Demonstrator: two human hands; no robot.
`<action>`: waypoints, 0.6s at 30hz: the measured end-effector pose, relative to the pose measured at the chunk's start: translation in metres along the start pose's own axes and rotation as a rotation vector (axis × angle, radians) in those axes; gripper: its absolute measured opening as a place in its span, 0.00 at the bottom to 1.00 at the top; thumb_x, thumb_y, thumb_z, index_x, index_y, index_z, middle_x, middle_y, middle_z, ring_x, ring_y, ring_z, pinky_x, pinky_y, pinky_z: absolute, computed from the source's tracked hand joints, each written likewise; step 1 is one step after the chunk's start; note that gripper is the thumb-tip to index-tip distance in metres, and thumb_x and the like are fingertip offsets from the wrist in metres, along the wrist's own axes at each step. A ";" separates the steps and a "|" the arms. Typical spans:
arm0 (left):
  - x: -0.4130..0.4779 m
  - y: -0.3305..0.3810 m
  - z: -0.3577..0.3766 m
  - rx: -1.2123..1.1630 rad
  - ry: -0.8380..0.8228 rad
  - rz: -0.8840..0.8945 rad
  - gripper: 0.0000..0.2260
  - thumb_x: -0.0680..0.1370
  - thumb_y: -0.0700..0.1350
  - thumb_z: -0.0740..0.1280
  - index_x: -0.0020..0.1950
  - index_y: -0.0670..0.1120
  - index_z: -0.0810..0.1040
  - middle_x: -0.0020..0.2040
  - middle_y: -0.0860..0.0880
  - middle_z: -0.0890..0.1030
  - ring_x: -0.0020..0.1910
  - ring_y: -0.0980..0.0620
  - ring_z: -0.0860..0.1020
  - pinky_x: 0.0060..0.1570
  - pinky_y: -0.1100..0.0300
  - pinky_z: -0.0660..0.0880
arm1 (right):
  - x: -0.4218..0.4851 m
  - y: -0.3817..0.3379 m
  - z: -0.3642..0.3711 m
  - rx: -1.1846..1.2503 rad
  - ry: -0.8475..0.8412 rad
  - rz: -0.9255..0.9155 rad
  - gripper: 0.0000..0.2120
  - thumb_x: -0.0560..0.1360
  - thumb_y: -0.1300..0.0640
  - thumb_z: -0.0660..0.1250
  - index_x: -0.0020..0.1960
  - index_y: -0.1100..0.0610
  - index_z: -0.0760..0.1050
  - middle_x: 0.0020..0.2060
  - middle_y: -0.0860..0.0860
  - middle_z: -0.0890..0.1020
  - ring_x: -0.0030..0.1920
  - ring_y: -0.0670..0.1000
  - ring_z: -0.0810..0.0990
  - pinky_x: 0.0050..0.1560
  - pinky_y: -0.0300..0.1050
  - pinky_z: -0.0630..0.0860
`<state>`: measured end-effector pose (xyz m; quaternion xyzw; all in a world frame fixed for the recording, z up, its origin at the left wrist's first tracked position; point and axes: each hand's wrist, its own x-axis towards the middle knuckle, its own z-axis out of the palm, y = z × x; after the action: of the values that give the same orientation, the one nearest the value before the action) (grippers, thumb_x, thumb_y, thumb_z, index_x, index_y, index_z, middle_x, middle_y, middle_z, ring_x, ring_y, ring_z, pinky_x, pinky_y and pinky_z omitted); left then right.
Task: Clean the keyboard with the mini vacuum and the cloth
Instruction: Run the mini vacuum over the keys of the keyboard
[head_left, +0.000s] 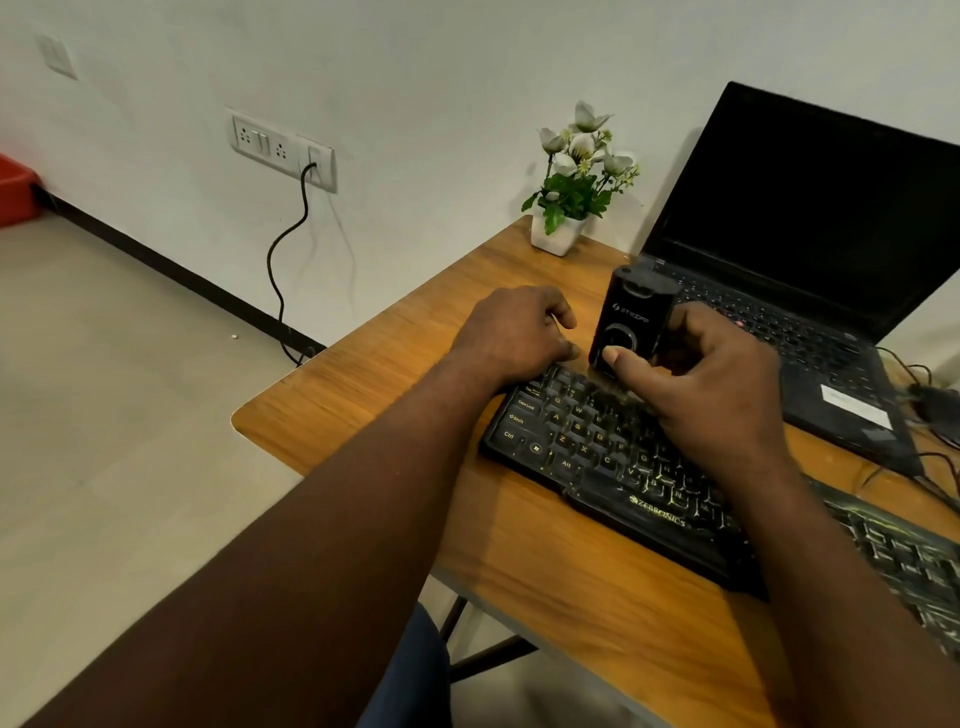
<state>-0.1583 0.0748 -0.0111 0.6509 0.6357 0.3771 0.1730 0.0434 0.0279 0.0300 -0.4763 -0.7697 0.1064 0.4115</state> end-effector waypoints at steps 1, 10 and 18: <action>0.000 0.001 0.000 0.025 -0.003 0.003 0.07 0.73 0.51 0.76 0.46 0.57 0.79 0.41 0.57 0.80 0.41 0.57 0.78 0.38 0.58 0.72 | -0.001 -0.003 0.000 0.058 -0.043 -0.008 0.16 0.72 0.47 0.78 0.57 0.48 0.80 0.43 0.41 0.83 0.40 0.38 0.81 0.36 0.28 0.74; -0.002 0.004 0.000 0.005 -0.012 0.002 0.09 0.73 0.52 0.78 0.50 0.56 0.82 0.41 0.57 0.82 0.42 0.57 0.80 0.41 0.58 0.75 | 0.000 0.003 0.004 -0.066 0.005 -0.017 0.19 0.72 0.48 0.79 0.60 0.52 0.81 0.47 0.41 0.83 0.43 0.40 0.82 0.41 0.33 0.76; -0.003 0.006 -0.001 0.034 -0.011 0.006 0.06 0.74 0.51 0.75 0.48 0.58 0.80 0.41 0.58 0.81 0.41 0.57 0.79 0.39 0.58 0.72 | 0.000 -0.002 0.008 0.005 -0.056 -0.007 0.18 0.71 0.47 0.78 0.58 0.49 0.81 0.45 0.39 0.83 0.44 0.38 0.82 0.45 0.41 0.83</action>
<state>-0.1551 0.0704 -0.0072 0.6577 0.6392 0.3631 0.1642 0.0365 0.0288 0.0258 -0.4694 -0.7824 0.1202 0.3913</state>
